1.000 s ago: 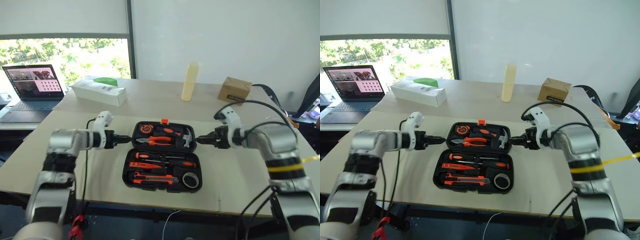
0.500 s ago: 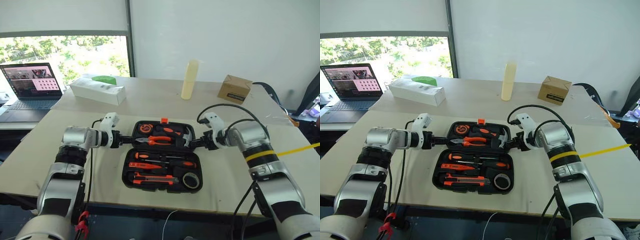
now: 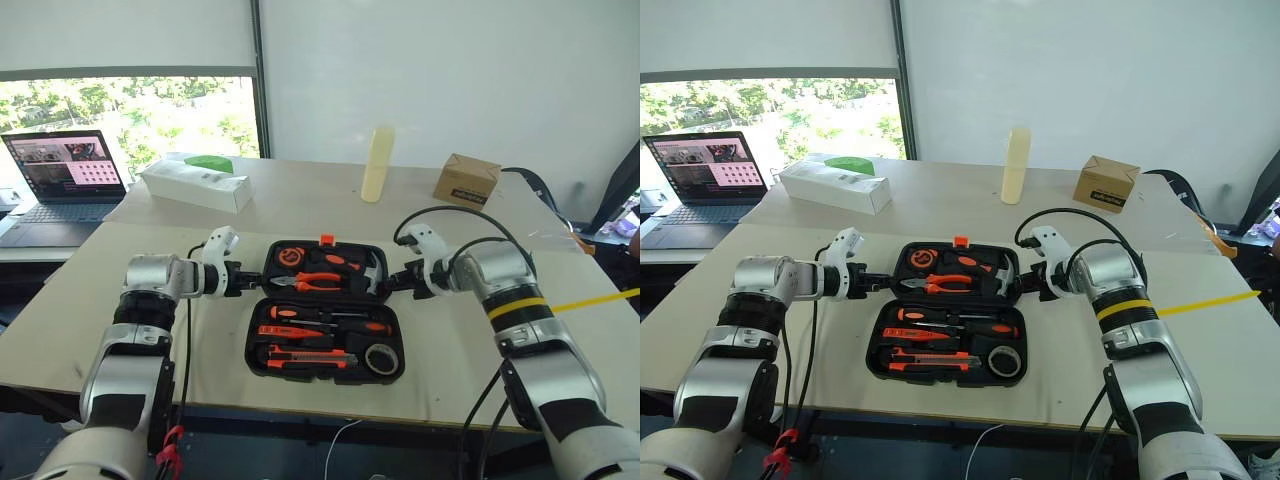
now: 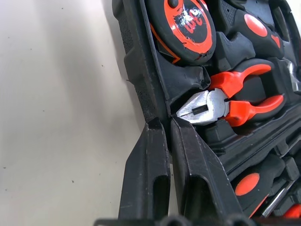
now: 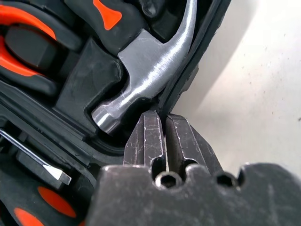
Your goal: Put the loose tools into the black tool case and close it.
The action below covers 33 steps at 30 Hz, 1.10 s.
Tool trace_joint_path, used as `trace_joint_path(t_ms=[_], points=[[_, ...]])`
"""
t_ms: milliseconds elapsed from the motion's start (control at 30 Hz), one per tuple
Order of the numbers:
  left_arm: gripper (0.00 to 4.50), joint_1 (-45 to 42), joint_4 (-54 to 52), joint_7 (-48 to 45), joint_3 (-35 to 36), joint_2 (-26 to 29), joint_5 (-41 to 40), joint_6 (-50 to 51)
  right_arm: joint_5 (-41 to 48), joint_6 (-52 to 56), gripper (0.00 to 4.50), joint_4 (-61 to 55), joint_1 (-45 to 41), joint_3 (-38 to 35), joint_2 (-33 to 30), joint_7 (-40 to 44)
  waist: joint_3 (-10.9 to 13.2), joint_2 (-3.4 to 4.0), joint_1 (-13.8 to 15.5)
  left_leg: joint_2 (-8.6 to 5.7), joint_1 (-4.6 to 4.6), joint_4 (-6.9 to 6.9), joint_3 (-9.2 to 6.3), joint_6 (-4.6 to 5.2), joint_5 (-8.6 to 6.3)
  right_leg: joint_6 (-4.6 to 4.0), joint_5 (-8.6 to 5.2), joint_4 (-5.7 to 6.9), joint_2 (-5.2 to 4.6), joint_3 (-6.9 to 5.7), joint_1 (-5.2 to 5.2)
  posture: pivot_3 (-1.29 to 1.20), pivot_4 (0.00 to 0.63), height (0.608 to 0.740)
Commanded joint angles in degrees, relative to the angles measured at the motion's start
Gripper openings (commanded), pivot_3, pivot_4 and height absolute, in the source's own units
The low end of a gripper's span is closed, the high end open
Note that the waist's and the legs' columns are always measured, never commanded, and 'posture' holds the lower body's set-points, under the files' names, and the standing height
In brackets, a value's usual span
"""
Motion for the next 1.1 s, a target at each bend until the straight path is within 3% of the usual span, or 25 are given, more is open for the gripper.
trace_joint_path(t_ms=[33, 100, 167, 300, 400, 567, 667, 700, 833, 867, 967, 1033, 1100], points=[[0.02, 5.49, -8.04, -4.28, 3.32, 0.14, -2.05, -13.37, 0.91, -19.38, 0.00, -13.06, 6.15, -4.25, -2.96, 4.86, 0.01, 0.00, 0.05, 0.00, -0.06, -0.01, -0.02, -0.01, 0.00, 0.00, 0.00, 0.01, -0.01, 0.02, -0.09, 0.00, 0.150, 0.740], [0.02, 11.40, -14.32, -7.16, 3.64, 0.90, -1.34, -23.70, -0.89, -33.86, 0.00, -19.60, 14.04, -4.60, -5.85, 8.20, 0.01, 0.00, 0.14, -0.02, -0.30, -0.04, 0.00, -0.02, 0.01, 0.00, 0.01, 0.03, -0.03, 0.07, -0.39, 0.00, 0.150, 0.740], [0.02, 14.99, -17.83, -8.82, 3.52, 1.39, -1.01, -28.82, -1.76, -41.18, 0.00, -22.06, 18.39, -4.86, -7.23, 9.44, 0.01, 0.00, 0.31, -0.04, -0.47, -0.10, 0.04, -0.04, 0.00, 0.00, 0.01, 0.02, -0.04, 0.04, -0.56, 0.00, 0.150, 0.740], [0.02, 27.36, -25.66, -12.26, 3.26, 1.97, 4.85, -60.24, -11.97, -69.11, 0.00, -20.44, 30.29, -4.91, -11.50, 3.86, 0.01, 0.01, 0.48, -0.04, -0.53, -0.12, 0.17, -0.03, 0.00, 0.01, 0.01, -0.21, -0.04, -0.02, -0.54, 0.00, 0.150, 0.740], [0.02, 32.75, -25.78, -13.84, 1.57, 3.27, 8.72, -75.46, -16.89, -81.84, 0.00, -15.86, 33.54, -5.12, -12.83, -0.85, 0.02, 0.00, 0.52, -0.04, -0.47, -0.11, 0.22, -0.03, 0.00, 0.00, 0.01, -0.26, -0.06, -0.02, -0.47, 0.00, 0.150, 0.740], [0.02, 38.30, -21.90, -13.81, 0.50, 6.47, 12.62, -90.80, -25.73, -99.11, 0.00, -9.93, 37.40, -4.27, -16.71, -7.44, 0.04, 0.03, 0.81, -0.02, 0.09, -0.04, 0.26, 0.14, -0.10, 0.00, -0.01, -0.44, -0.13, -0.01, 0.04, 0.00, 0.150, 0.740], [0.02, 40.18, -19.58, -15.23, -0.84, 9.25, 13.35, -96.35, -27.11, -102.50, 0.00, -8.41, 38.92, -4.71, -17.90, -9.75, 0.04, 0.04, 0.55, 0.04, 0.46, -0.07, 0.22, 0.39, -0.25, -0.01, -0.02, -0.45, -0.13, 0.03, 0.39, 0.00, 0.150, 0.740], [0.01, 40.64, -19.35, -16.45, -1.36, 9.84, 11.95, -96.25, -24.99, -101.92, 0.39, -8.36, 39.51, -4.41, -18.04, -8.36, 0.04, 0.04, 0.54, 0.07, 0.54, -0.07, 0.17, 0.39, -0.25, -0.03, -0.03, -0.41, -0.13, 0.09, 0.40, 0.00, 0.150, 0.740], [1.48, 41.36, -18.90, -18.76, -2.42, 11.89, 8.76, -96.35, -23.90, -103.87, 1.73, -6.92, 41.23, -4.86, -19.81, -8.57, 0.04, 0.04, 0.46, 0.11, 0.63, -0.11, 0.18, 0.40, -0.25, -0.04, -0.03, -0.39, -0.11, 0.12, 0.43, 0.00, 0.150, 0.740], [1.65, 41.56, -18.88, -19.66, -2.61, 12.49, 7.85, -95.21, -23.65, -103.93, 1.90, -6.60, 41.75, -5.29, -20.42, -8.85, 0.04, 0.04, 0.47, 0.14, 0.64, -0.13, 0.17, 0.47, -0.29, -0.05, -0.04, -0.39, -0.11, 0.14, 0.41, 0.00, 0.150, 0.740], [2.84, 41.35, -17.95, -21.53, -2.97, 14.31, 8.13, -97.11, -22.74, -104.45, 3.04, -6.64, 43.51, -6.47, -22.32, -9.11, 0.04, 0.04, 0.46, 0.24, 0.65, -0.11, 0.18, 0.67, -0.41, -0.06, -0.04, -0.37, -0.10, 0.14, 0.41, 0.00, 0.150, 0.740], [3.67, 41.64, -17.87, -21.66, -2.36, 14.94, 6.79, -94.07, -21.07, -104.06, 3.80, -7.65, 45.90, -7.59, -23.54, -8.72, 0.04, 0.05, 0.48, 0.25, 0.72, -0.11, 0.18, 0.67, -0.41, -0.06, -0.04, -0.34, -0.09, 0.14, 0.45, 0.00, 0.150, 0.740], [4.32, 42.40, -19.10, -23.26, -2.08, 16.38, 3.37, -84.32, -16.23, -101.90, 4.40, -9.75, 50.13, -8.69, -25.04, -6.24, 0.04, 0.05, 0.55, 0.28, 0.73, -0.12, 0.17, 0.69, -0.42, -0.06, -0.05, -0.33, -0.10, 0.15, 0.46, 0.00, 0.150, 0.740]])
